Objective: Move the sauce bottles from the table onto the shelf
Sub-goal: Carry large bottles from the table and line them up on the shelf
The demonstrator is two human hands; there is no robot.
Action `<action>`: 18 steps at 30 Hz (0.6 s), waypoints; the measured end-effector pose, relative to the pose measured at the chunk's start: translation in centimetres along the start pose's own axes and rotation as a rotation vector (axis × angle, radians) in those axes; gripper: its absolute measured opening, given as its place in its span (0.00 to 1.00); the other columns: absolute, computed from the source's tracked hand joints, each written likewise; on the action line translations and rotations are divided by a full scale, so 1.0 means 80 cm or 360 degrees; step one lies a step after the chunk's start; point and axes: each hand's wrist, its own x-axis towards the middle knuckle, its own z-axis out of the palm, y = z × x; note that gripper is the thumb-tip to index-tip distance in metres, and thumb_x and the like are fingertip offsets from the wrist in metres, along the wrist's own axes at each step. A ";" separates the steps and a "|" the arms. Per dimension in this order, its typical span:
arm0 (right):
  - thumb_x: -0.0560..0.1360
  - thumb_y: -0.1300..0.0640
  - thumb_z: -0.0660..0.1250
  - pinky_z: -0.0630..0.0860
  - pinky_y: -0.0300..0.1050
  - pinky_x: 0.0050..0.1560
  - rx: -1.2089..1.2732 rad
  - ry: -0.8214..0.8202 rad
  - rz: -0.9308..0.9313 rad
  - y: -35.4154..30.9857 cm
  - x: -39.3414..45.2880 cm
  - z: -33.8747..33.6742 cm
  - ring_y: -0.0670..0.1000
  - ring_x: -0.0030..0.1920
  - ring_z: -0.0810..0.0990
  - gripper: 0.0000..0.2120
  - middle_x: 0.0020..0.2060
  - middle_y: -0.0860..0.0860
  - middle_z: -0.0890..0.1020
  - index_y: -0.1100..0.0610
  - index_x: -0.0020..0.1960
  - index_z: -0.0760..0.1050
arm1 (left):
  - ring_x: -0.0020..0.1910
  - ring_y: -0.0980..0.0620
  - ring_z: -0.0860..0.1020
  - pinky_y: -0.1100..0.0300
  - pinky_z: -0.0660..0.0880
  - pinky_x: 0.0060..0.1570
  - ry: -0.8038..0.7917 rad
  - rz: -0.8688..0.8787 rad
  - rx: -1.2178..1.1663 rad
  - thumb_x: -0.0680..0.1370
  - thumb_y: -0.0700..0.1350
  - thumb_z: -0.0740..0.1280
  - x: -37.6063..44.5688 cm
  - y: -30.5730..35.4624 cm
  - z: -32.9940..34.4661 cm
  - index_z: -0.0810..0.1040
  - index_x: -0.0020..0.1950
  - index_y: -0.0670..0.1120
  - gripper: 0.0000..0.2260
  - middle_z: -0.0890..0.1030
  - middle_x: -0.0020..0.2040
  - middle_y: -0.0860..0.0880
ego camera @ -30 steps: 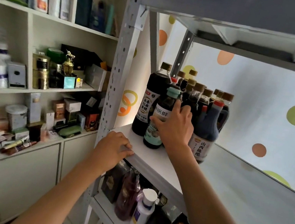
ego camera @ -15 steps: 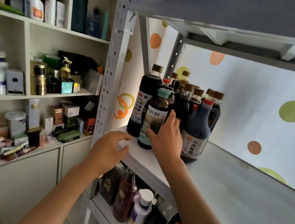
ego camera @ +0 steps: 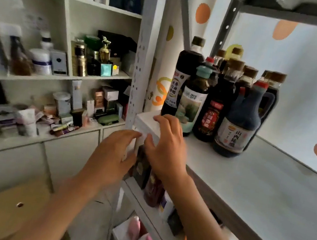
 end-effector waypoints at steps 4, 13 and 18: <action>0.73 0.58 0.71 0.76 0.45 0.54 0.0063 -0.0181 -0.0110 -0.025 -0.021 0.051 0.55 0.63 0.74 0.21 0.63 0.55 0.73 0.58 0.65 0.74 | 0.71 0.52 0.66 0.58 0.61 0.71 0.0070 -0.0155 0.0223 0.78 0.45 0.67 -0.046 -0.046 -0.022 0.67 0.73 0.51 0.24 0.69 0.71 0.51; 0.72 0.61 0.71 0.80 0.53 0.53 0.0292 -0.0548 -0.0322 -0.132 -0.098 0.207 0.58 0.66 0.73 0.22 0.65 0.57 0.73 0.59 0.65 0.74 | 0.73 0.49 0.63 0.51 0.63 0.72 0.0193 -0.0537 0.0458 0.76 0.43 0.68 -0.180 -0.172 -0.081 0.64 0.74 0.49 0.27 0.67 0.73 0.49; 0.70 0.61 0.71 0.80 0.52 0.55 0.0385 -0.0899 -0.0395 -0.193 -0.163 0.299 0.58 0.65 0.73 0.23 0.65 0.57 0.73 0.59 0.65 0.74 | 0.71 0.46 0.66 0.49 0.64 0.70 0.0098 -0.0841 0.0442 0.75 0.42 0.69 -0.269 -0.262 -0.096 0.65 0.73 0.47 0.28 0.68 0.72 0.47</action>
